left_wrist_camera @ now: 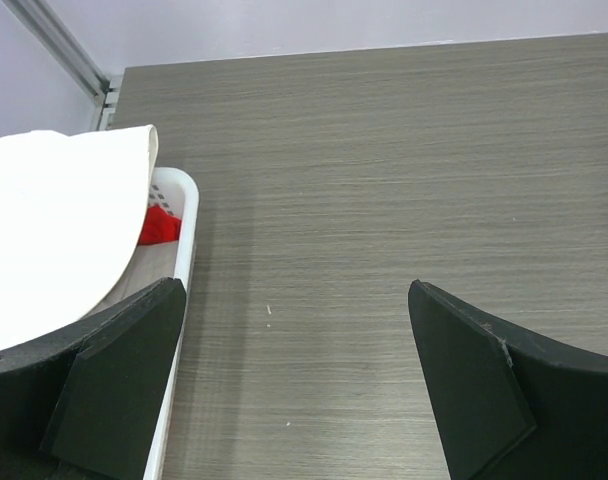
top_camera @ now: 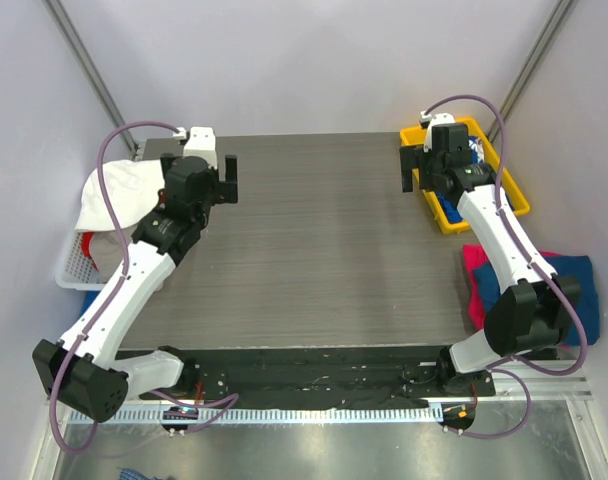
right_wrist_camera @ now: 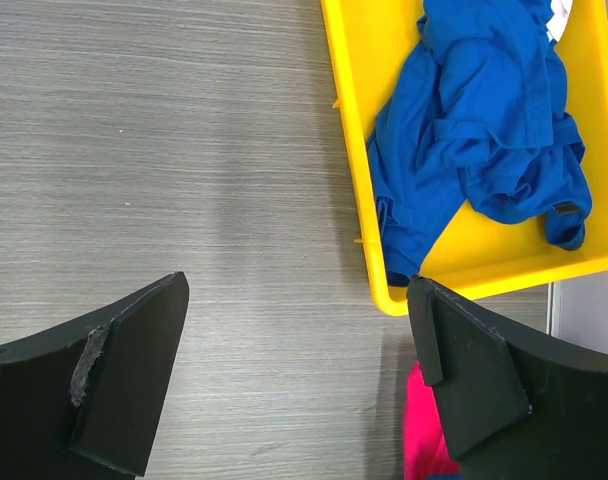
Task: Fold and stack the t-shirts
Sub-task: Put the neatly folded tshirt into the corner of the board with the right arm
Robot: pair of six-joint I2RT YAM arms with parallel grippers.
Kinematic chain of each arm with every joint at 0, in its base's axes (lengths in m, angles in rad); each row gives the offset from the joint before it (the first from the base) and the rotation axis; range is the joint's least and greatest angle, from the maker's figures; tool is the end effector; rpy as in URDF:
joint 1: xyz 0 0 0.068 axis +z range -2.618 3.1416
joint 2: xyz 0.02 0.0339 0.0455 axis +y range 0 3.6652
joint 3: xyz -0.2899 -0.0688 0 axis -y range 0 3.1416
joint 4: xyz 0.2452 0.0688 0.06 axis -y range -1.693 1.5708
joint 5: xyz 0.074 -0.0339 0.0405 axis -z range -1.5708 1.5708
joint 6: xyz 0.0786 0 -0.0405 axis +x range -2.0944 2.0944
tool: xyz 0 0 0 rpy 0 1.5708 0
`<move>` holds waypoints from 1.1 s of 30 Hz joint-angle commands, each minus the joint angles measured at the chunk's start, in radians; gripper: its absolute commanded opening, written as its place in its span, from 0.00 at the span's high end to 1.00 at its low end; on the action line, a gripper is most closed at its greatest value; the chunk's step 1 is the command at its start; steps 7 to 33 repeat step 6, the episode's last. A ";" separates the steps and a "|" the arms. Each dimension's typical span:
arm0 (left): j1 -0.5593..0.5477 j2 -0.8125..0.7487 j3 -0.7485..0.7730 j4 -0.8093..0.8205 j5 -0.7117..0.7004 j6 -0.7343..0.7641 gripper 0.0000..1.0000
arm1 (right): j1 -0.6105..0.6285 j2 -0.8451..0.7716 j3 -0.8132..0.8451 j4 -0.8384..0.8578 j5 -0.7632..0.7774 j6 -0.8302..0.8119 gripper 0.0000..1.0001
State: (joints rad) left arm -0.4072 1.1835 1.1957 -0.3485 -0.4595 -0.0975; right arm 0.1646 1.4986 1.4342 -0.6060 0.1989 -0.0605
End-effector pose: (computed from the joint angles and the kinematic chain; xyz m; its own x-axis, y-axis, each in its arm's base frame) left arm 0.2813 -0.0834 0.3972 -0.2987 0.0338 -0.9537 -0.0588 0.9968 0.0538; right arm 0.3636 0.0447 0.3529 -0.6113 -0.1616 -0.7747 -0.0449 0.9844 -0.1699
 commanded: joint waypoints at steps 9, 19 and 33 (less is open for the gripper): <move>-0.001 0.007 -0.007 0.051 0.016 0.002 0.00 | 0.004 -0.052 -0.003 0.055 0.013 0.004 0.00; -0.001 0.007 -0.007 0.051 0.016 0.002 0.00 | 0.004 -0.052 -0.003 0.055 0.013 0.004 0.00; -0.001 0.007 -0.007 0.051 0.016 0.002 0.00 | 0.004 -0.052 -0.003 0.055 0.013 0.004 0.00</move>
